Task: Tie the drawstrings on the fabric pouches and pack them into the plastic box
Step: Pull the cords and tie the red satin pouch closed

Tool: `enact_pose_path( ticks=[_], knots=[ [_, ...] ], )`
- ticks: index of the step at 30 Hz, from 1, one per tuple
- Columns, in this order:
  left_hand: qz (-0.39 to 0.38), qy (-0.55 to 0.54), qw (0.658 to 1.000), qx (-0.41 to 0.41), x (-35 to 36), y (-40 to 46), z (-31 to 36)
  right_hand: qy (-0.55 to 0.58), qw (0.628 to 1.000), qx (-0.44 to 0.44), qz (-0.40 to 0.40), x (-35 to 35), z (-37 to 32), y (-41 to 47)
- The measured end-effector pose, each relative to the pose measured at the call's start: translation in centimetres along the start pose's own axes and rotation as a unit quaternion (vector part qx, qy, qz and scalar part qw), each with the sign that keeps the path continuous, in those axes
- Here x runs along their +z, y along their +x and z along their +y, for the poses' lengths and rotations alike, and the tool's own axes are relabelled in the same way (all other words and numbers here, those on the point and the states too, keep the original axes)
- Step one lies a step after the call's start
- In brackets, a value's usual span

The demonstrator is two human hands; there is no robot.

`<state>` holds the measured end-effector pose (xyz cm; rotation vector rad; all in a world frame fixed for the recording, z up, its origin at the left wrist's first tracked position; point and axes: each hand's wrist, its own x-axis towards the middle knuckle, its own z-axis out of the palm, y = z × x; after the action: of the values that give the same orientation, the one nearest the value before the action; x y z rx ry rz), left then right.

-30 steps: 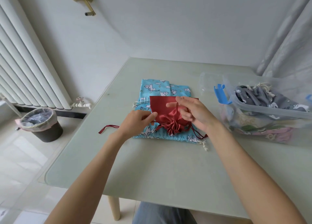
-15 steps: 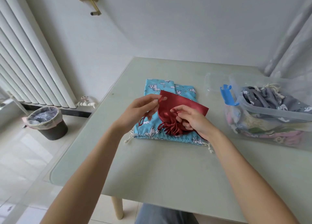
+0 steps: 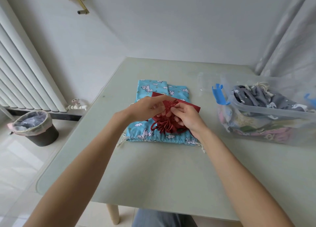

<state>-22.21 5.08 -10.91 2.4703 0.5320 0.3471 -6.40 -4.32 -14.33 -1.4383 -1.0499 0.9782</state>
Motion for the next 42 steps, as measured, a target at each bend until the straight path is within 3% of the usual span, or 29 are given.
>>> enact_pose_path(
  ticks=[5,8,11,14,16,18,21,26,35,39,42],
  knots=[
    [0.059,-0.04,0.997,-0.025,0.8,-0.1,0.9,-0.012,0.999,-0.013,0.049,0.9,0.2,0.0],
    [0.1,-0.107,0.986,-0.084,1.3,-0.4,0.6,-0.026,0.996,-0.008,0.085,0.9,0.4,0.1],
    [0.024,-0.154,0.978,-0.138,0.2,-1.3,0.3,-0.038,0.995,-0.006,0.096,0.6,0.4,0.1],
    [-0.08,-0.269,0.957,-0.076,-1.2,-2.4,1.0,-0.056,0.995,-0.006,0.086,0.7,0.3,0.1],
    [-0.063,-0.372,0.926,-0.021,-1.6,-2.6,1.6,-0.065,0.995,-0.006,0.078,0.8,0.2,-0.1],
    [-0.005,-0.404,0.915,-0.001,-1.5,-2.3,1.8,-0.067,0.995,-0.012,0.074,0.9,0.1,-0.2],
    [0.066,-0.287,0.956,-0.007,-1.1,-1.3,1.5,-0.053,0.996,-0.019,0.071,1.0,-0.2,-0.3],
    [0.034,-0.101,0.994,-0.011,-0.2,-0.7,1.2,-0.026,0.997,-0.027,0.061,1.1,-0.9,-0.6],
    [0.039,0.038,0.998,-0.011,0.2,-0.3,1.4,-0.012,0.999,-0.046,-0.014,1.2,-1.5,-1.7],
    [0.038,0.079,0.996,0.013,0.3,-0.6,1.7,0.004,0.997,-0.062,0.05,1.4,-1.3,-1.6],
    [0.106,0.032,0.994,-0.008,0.6,-0.9,1.8,0.022,0.996,-0.046,0.068,1.4,-1.1,-1.5]
  ],
)
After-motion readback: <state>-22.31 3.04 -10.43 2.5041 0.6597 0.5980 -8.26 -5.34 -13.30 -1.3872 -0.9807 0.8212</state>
